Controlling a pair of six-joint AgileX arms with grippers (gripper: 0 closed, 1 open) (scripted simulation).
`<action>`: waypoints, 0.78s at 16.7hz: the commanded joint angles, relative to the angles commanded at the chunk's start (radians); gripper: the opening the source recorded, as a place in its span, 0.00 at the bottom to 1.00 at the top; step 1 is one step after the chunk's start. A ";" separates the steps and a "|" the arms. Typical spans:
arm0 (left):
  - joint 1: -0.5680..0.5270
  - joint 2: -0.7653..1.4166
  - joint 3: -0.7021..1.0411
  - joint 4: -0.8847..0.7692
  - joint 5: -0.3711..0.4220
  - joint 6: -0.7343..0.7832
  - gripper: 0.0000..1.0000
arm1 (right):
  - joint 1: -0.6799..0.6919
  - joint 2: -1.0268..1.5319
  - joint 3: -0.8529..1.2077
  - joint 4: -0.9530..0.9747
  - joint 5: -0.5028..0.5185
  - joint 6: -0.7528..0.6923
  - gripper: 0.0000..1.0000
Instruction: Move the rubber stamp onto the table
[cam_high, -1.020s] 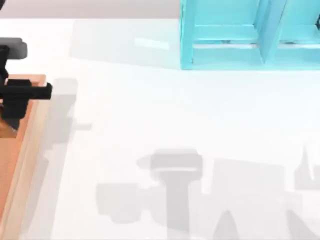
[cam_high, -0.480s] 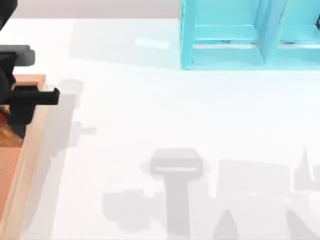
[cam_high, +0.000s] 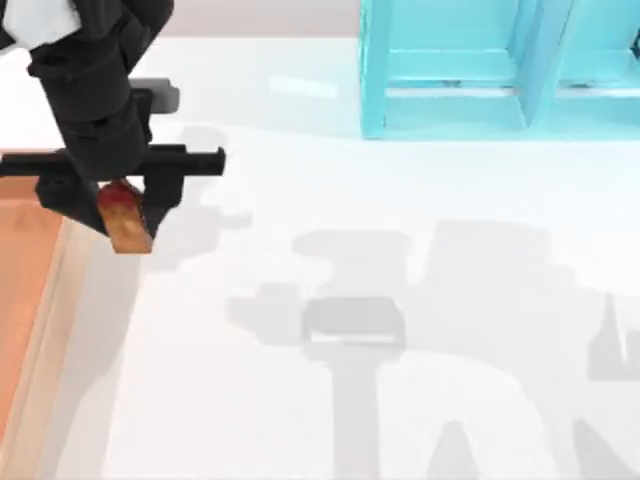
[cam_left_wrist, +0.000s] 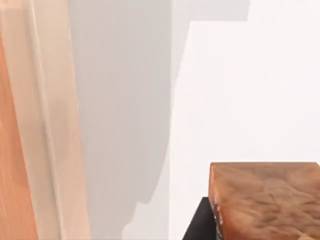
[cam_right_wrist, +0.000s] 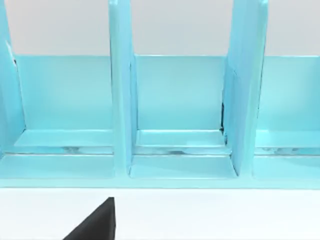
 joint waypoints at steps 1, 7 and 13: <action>-0.017 0.064 0.029 0.021 0.000 -0.016 0.00 | 0.000 0.000 0.000 0.000 0.000 0.000 1.00; -0.088 0.231 0.135 0.120 -0.008 -0.088 0.00 | 0.000 0.000 0.000 0.000 0.000 0.000 1.00; -0.083 0.235 0.109 0.150 -0.006 -0.085 0.00 | 0.000 0.000 0.000 0.000 0.000 0.000 1.00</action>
